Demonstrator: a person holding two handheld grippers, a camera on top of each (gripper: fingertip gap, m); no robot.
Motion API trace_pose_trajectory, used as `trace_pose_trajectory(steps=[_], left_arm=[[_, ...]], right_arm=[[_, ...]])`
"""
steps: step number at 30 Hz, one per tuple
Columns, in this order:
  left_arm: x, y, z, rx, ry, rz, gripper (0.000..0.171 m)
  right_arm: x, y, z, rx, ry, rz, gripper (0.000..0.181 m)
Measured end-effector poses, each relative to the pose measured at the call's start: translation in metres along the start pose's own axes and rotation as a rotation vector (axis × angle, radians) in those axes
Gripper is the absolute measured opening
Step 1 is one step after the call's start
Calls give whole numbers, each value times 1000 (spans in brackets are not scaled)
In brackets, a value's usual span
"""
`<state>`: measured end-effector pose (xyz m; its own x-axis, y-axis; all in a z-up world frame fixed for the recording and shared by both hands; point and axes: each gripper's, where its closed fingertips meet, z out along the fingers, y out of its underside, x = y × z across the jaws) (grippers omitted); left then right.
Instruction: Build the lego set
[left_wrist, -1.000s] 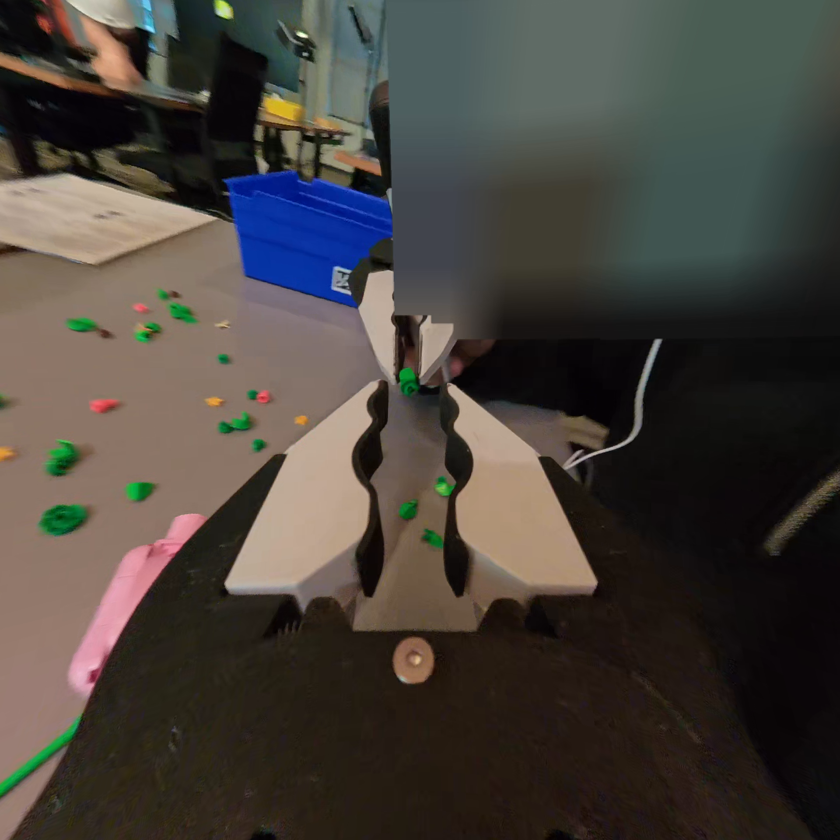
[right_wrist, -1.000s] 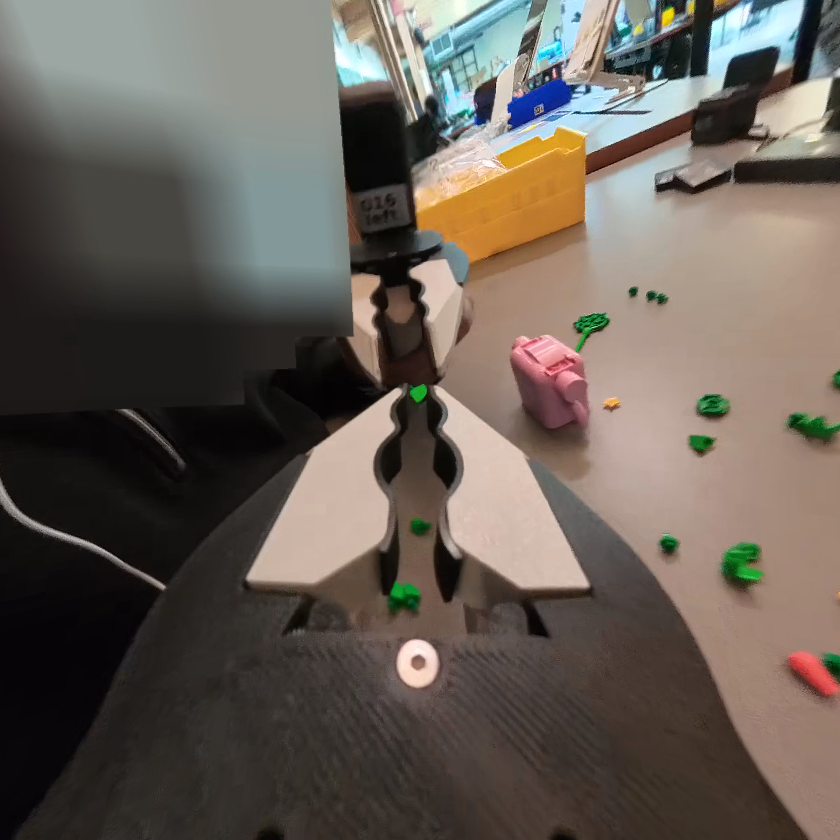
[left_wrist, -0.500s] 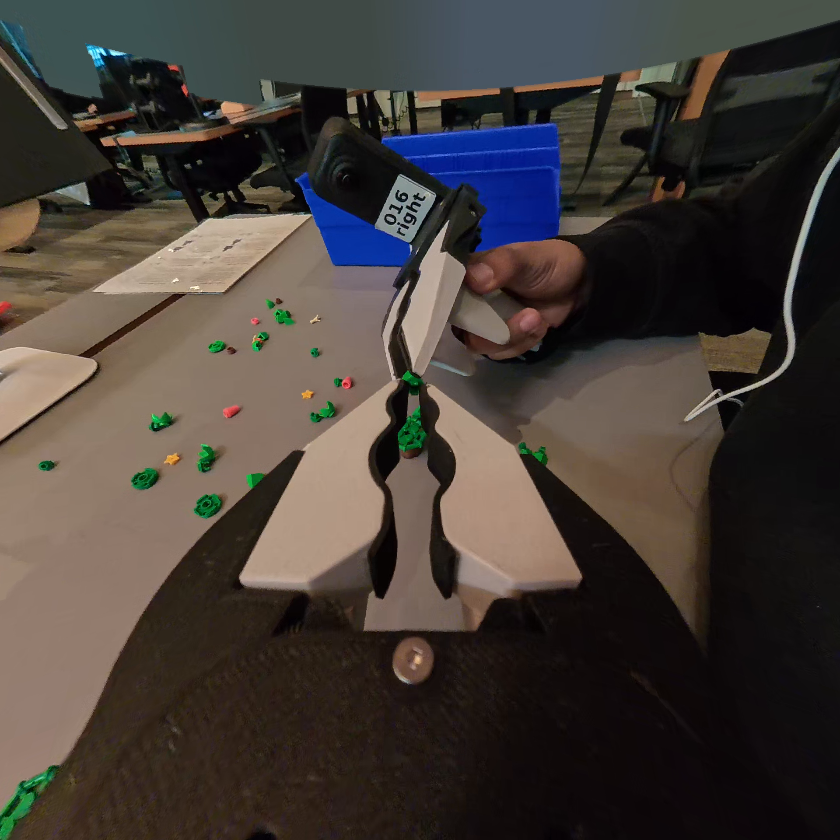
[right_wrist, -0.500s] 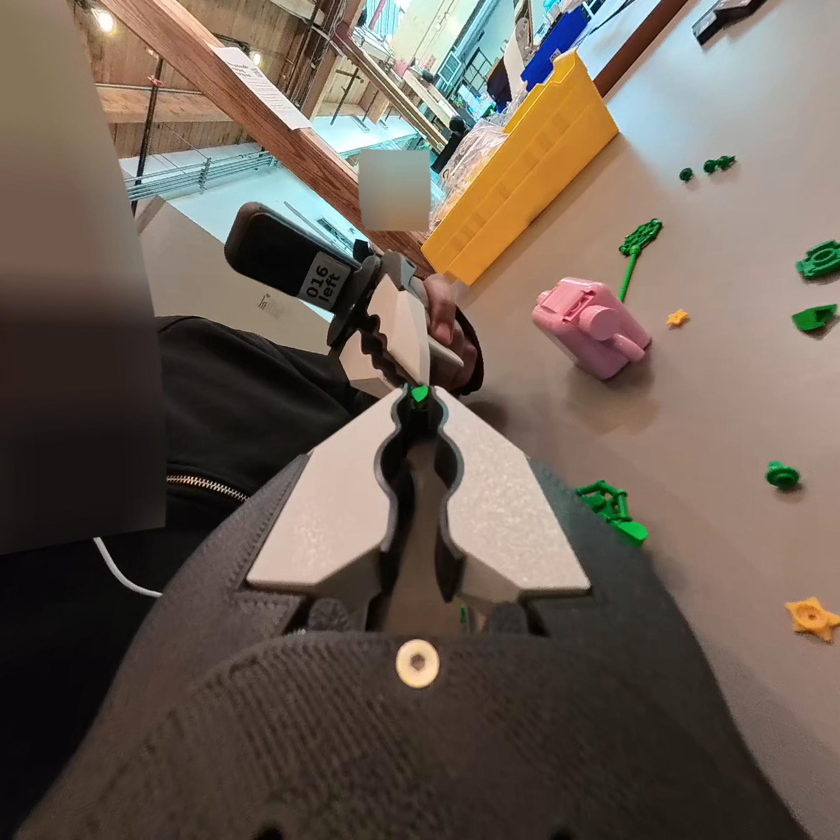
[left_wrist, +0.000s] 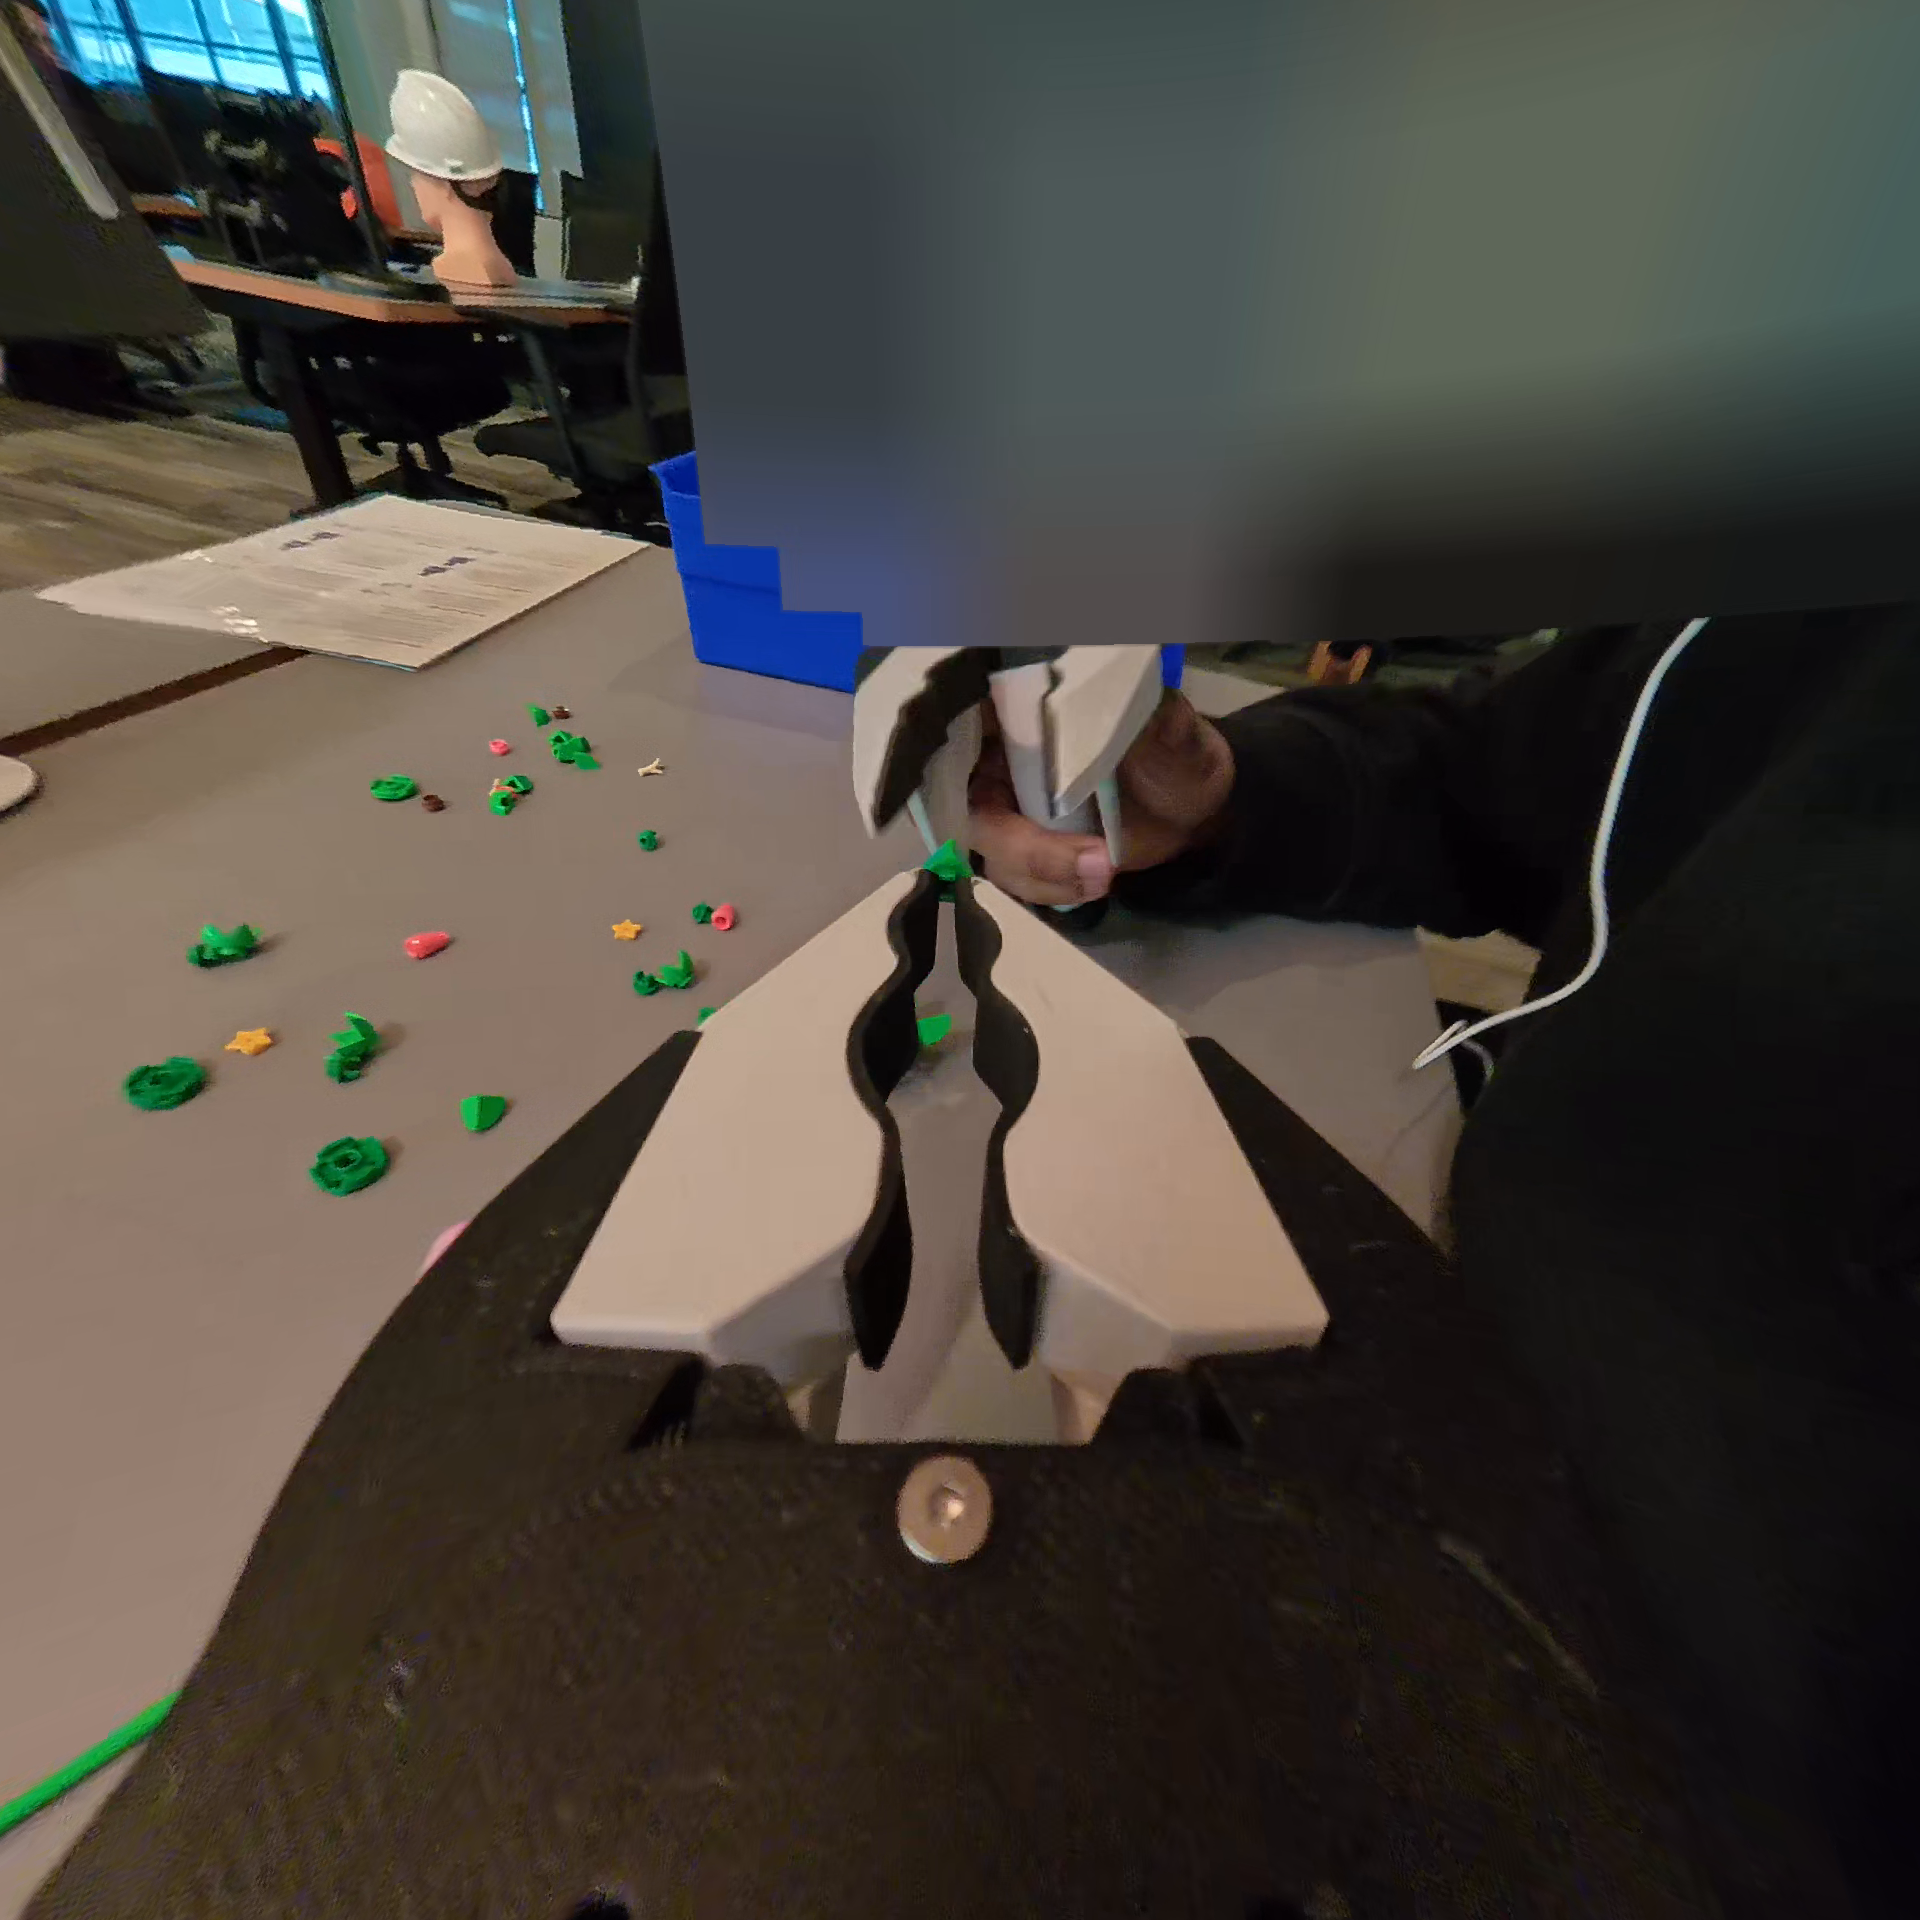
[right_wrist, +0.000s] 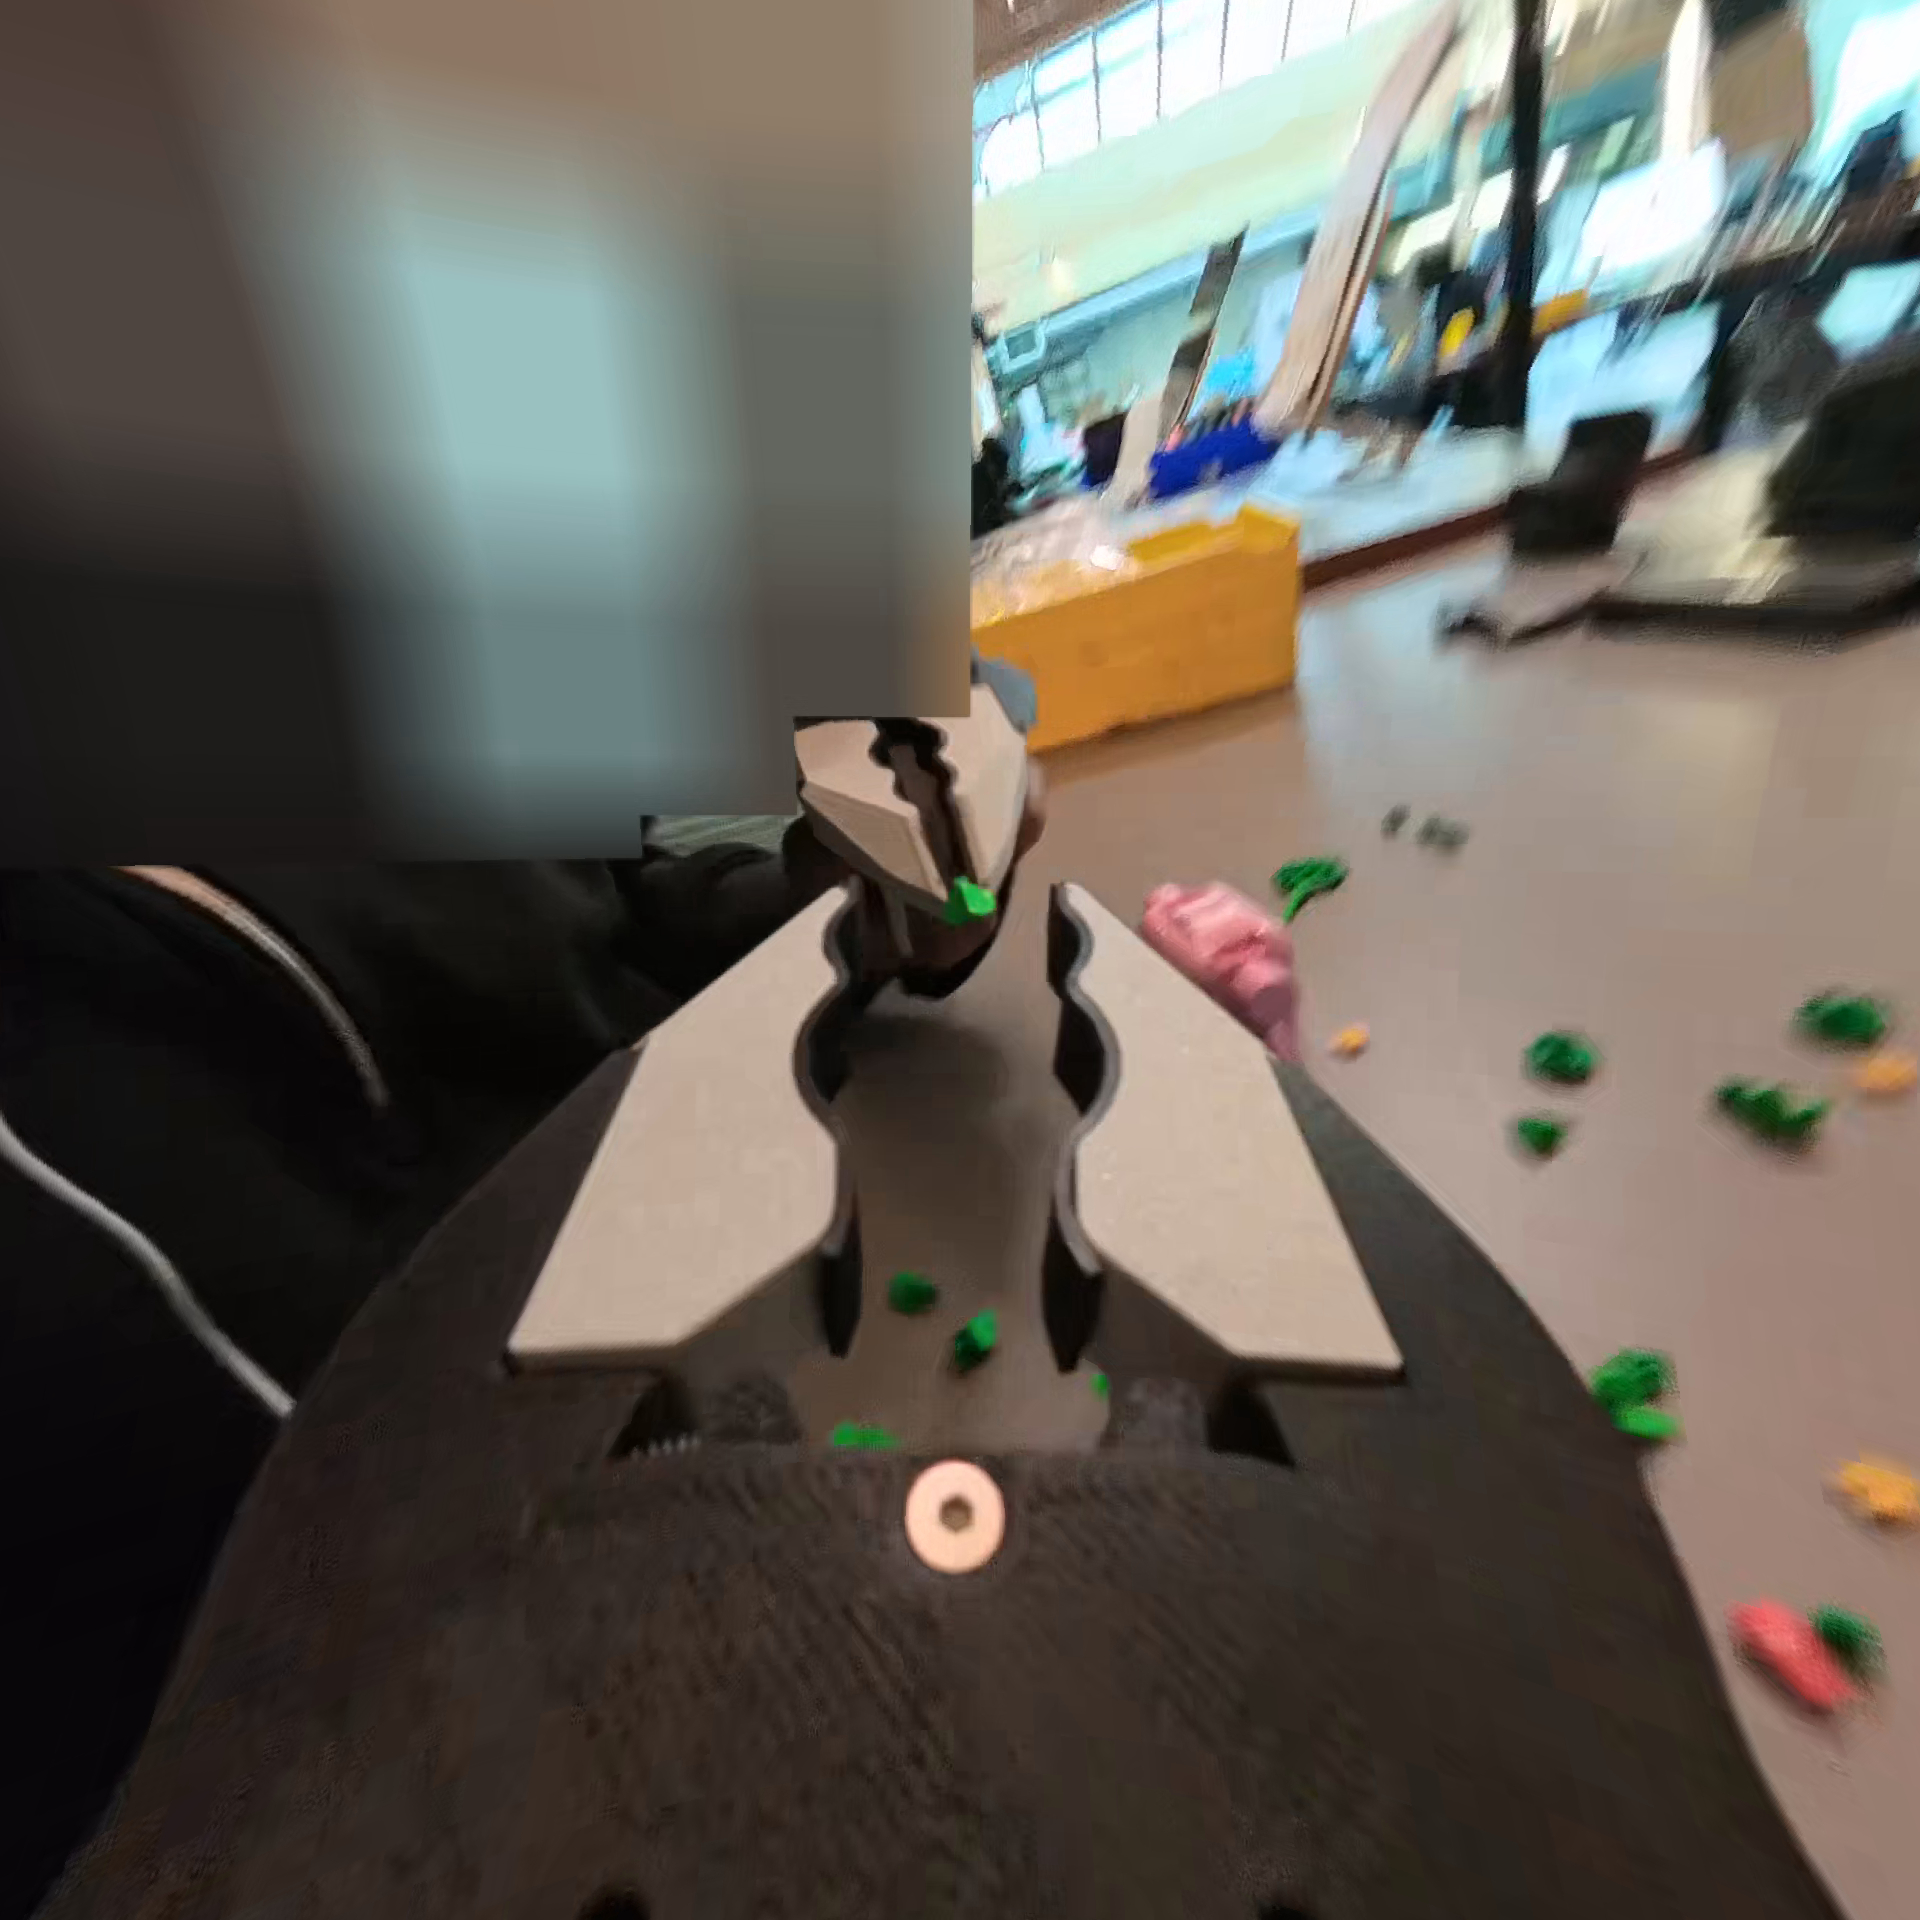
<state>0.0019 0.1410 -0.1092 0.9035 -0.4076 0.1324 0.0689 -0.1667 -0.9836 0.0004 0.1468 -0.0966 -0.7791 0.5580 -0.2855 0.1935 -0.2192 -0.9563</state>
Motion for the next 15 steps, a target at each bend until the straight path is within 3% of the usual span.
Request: trace_pose_trajectory(steps=[3,8,11,15], left_arm=[[-1,-2,-1,29,64,-134,0],[7,-6,-1,86,275,-435,0],[9,-7,-1,93,321,-486,0],[13,-4,1,70,349,-505,0]], right_arm=[[-5,-7,-5,-9,115,-423,39],[-7,2,-1,-133,318,-992,25],[-11,8,3,-154,355,-1158,14],[-12,11,4,-165,350,-1167,12]])
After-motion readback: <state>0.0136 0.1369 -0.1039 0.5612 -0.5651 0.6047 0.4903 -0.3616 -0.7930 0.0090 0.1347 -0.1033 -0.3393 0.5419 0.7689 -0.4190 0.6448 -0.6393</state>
